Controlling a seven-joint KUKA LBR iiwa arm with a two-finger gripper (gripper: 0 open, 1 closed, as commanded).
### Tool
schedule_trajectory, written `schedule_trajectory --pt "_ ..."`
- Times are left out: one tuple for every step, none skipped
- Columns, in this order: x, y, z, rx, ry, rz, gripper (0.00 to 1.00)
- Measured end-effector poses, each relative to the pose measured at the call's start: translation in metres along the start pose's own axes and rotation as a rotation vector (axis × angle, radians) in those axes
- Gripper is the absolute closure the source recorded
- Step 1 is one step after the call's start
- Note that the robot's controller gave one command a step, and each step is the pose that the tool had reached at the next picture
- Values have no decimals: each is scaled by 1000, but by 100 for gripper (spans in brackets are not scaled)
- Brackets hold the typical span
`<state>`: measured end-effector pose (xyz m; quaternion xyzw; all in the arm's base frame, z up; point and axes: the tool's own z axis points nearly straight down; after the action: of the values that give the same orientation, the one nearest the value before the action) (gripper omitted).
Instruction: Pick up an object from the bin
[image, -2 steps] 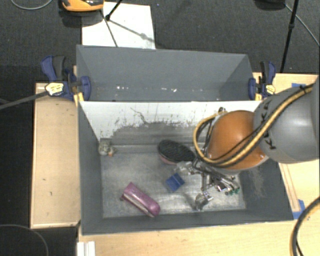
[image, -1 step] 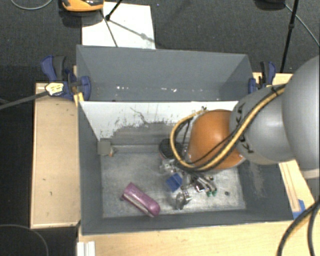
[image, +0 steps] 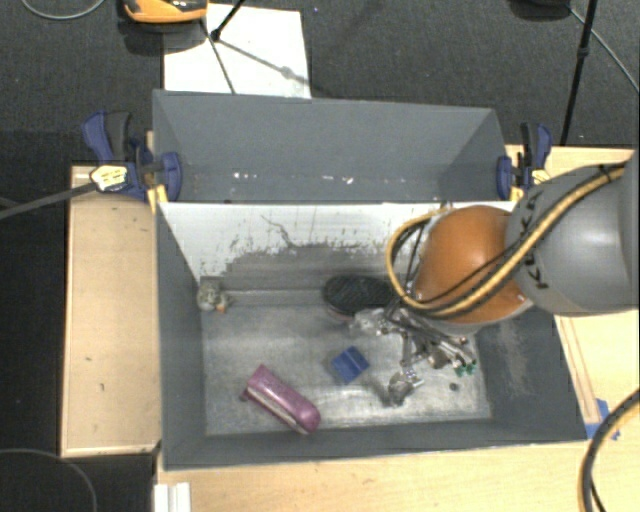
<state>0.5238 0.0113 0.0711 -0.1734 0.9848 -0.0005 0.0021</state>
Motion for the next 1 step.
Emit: schedule_trajectory --pt "-36 54 -11 -6 4 33 0"
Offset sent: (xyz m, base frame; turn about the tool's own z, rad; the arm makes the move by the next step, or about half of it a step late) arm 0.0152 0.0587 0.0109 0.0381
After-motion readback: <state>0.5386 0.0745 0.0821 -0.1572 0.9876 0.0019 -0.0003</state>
